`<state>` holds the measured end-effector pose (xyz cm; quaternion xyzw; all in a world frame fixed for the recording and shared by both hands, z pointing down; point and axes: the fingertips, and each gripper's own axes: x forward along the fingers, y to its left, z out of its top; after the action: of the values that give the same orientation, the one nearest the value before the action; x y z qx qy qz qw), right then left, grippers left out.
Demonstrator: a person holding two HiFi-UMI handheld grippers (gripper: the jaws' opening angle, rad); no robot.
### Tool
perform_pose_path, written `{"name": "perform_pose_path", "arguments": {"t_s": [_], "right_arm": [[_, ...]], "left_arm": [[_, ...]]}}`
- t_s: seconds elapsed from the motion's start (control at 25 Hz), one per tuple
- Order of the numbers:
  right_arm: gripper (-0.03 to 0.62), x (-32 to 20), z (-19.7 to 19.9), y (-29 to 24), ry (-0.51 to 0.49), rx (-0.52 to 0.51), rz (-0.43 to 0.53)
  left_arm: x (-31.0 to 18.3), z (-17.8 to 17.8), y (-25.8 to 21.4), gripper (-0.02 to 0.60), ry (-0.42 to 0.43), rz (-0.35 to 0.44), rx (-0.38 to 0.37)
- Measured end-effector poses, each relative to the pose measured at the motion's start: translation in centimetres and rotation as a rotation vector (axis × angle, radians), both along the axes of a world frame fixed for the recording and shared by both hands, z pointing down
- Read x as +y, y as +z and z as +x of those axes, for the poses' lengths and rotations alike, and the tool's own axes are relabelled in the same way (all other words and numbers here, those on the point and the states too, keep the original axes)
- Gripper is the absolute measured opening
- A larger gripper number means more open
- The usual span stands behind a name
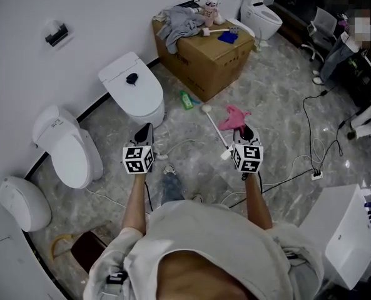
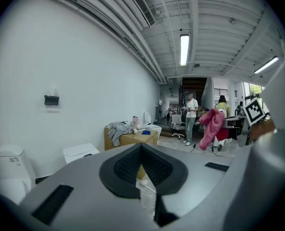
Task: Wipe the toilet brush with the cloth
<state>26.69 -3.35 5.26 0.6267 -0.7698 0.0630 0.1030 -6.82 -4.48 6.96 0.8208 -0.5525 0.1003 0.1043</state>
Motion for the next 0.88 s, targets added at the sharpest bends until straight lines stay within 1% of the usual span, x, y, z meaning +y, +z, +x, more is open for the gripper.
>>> {"name": "perform_pose_path", "arguments": {"t_s": [0.32, 0.6, 0.88], "right_arm": [[0.061, 0.6, 0.7, 0.3, -0.003, -0.008, -0.002], [0.061, 0.4, 0.5, 0.2, 0.001, -0.026, 0.004], [0.061, 0.8, 0.2, 0.5, 0.007, -0.034, -0.005]], "left_arm": [[1.3, 1.6, -0.1, 0.018, 0.001, 0.008, 0.000], [1.7, 1.8, -0.5, 0.018, 0.001, 0.018, -0.009], [1.8, 1.7, -0.6, 0.018, 0.001, 0.019, -0.001]]}}
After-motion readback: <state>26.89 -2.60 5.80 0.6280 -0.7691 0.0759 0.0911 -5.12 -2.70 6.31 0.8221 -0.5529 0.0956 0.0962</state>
